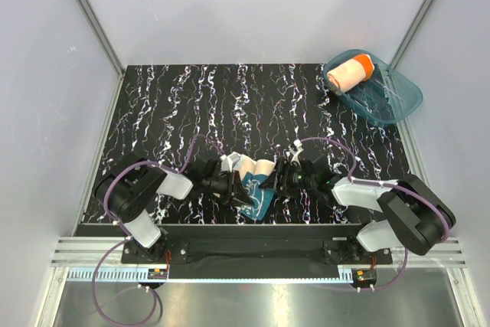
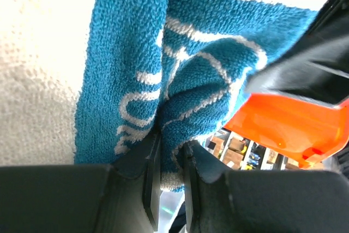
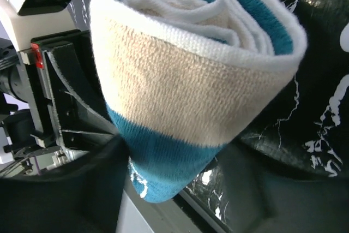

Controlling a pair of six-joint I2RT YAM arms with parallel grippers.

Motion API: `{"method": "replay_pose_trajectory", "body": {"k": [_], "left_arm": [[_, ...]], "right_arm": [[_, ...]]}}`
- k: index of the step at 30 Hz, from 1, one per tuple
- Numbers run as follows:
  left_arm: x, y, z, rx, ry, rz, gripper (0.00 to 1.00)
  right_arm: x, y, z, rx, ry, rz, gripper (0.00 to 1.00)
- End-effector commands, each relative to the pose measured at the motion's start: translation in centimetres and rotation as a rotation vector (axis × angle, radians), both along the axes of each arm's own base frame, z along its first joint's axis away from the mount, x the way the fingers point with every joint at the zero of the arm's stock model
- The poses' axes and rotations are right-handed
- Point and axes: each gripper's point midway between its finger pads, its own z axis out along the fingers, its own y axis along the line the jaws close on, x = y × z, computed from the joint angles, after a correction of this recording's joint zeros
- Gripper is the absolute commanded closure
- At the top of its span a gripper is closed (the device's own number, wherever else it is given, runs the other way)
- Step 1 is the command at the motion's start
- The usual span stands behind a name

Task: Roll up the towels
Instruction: Roll the towel

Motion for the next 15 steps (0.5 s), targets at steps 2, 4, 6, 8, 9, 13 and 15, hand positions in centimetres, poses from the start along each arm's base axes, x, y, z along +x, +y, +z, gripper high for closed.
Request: {"method": "replay_pose_trajectory", "body": {"k": [2, 4, 6, 8, 9, 13, 15], "left_arm": [[0.4, 0.5, -0.8, 0.052, 0.026, 0.027, 0.84], [0.7, 0.9, -1.0, 0.096, -0.007, 0.030, 0.82], [0.9, 1.9, -1.6, 0.190, -0.024, 0.055, 0.78], [1.7, 2.4, -1.0, 0.230, -0.103, 0.060, 0.69], [1.9, 3.3, -1.6, 0.299, -0.107, 0.084, 0.68], [3.0, 4.8, -0.7, 0.396, -0.201, 0.119, 0.64], [3.8, 5.6, 0.2, 0.456, -0.269, 0.150, 0.61]], "right_arm": [[0.5, 1.0, 0.3, 0.042, -0.034, 0.001, 0.43], [0.7, 0.9, 0.1, 0.016, -0.025, -0.005, 0.53], [1.1, 0.9, 0.4, -0.007, -0.031, -0.003, 0.55], [0.8, 0.2, -0.4, -0.076, 0.005, -0.010, 0.60], [1.5, 0.2, 0.1, -0.095, -0.007, -0.012, 0.62], [0.9, -1.1, -0.8, -0.228, 0.073, -0.013, 0.67], [1.1, -0.9, -0.2, -0.252, 0.076, -0.004, 0.69]]}}
